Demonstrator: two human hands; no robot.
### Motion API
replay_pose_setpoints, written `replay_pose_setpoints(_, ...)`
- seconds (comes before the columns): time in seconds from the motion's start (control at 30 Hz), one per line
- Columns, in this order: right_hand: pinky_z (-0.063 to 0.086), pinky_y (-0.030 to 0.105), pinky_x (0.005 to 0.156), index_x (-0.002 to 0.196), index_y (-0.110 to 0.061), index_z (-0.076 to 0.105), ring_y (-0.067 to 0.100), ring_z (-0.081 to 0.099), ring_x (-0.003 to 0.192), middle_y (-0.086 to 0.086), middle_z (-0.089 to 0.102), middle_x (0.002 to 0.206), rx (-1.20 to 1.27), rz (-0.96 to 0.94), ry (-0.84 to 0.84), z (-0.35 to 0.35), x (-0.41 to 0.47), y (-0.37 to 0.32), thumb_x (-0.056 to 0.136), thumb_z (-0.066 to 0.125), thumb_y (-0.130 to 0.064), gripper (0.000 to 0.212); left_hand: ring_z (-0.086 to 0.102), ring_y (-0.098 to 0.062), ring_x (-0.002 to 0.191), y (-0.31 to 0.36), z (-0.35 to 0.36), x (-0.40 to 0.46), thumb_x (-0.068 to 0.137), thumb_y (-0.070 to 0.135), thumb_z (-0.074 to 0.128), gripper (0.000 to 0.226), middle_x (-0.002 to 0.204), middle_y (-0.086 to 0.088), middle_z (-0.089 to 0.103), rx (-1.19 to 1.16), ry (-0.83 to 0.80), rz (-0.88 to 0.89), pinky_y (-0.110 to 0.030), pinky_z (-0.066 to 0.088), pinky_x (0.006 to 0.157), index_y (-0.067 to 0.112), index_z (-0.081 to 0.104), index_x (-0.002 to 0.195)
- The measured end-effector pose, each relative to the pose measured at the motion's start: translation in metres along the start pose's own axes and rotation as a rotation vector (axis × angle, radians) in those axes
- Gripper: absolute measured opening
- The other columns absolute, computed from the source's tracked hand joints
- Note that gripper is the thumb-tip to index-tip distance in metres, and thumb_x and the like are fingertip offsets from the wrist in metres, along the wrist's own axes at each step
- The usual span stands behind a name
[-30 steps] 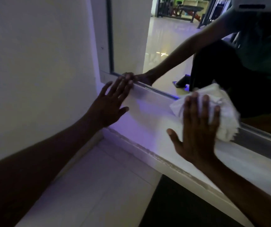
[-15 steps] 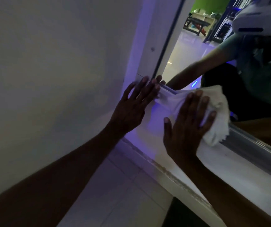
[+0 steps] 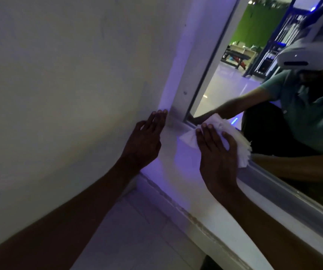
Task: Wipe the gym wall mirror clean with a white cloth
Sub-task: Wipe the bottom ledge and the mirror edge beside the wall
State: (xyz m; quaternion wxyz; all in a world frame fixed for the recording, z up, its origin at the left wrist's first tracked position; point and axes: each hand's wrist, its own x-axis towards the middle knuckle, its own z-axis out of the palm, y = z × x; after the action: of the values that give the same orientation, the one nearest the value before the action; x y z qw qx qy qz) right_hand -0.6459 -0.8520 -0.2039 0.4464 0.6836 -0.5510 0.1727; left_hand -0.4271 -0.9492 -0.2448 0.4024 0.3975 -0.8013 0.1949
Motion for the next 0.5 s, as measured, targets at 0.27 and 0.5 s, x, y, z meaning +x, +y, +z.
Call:
replay_pose_setpoints(0.27, 0.046, 0.038, 0.086, 0.125, -0.005, 0.075, 0.033, 0.073, 0.096, 0.016, 0.078, 0.112, 0.401, 0.11, 0.259, -0.084, 0.082, 0.022, 0.089, 0.055, -0.003, 0.041, 0.077, -0.04, 0.077, 0.0, -0.099, 0.071, 0.088, 0.027, 0.043, 0.056, 0.103, -0.024, 0.078, -0.196, 0.147, -0.148, -0.049, 0.064, 0.068, -0.004, 0.073, 0.123)
replay_pose_setpoints(0.5, 0.035, 0.036, 0.066, 0.13, -0.01, 0.074, 0.039, 0.073, 0.072, 0.021, 0.078, 0.094, 0.485, 0.282, 0.342, -0.194, 0.221, 0.068, 0.086, 0.069, -0.003, 0.045, 0.078, -0.027, 0.093, -0.007, -0.227, 0.213, 0.086, 0.036, 0.047, 0.049, 0.104, -0.006, 0.082, -0.47, 0.167, -0.33, -0.043, 0.06, 0.088, 0.022, 0.079, 0.121)
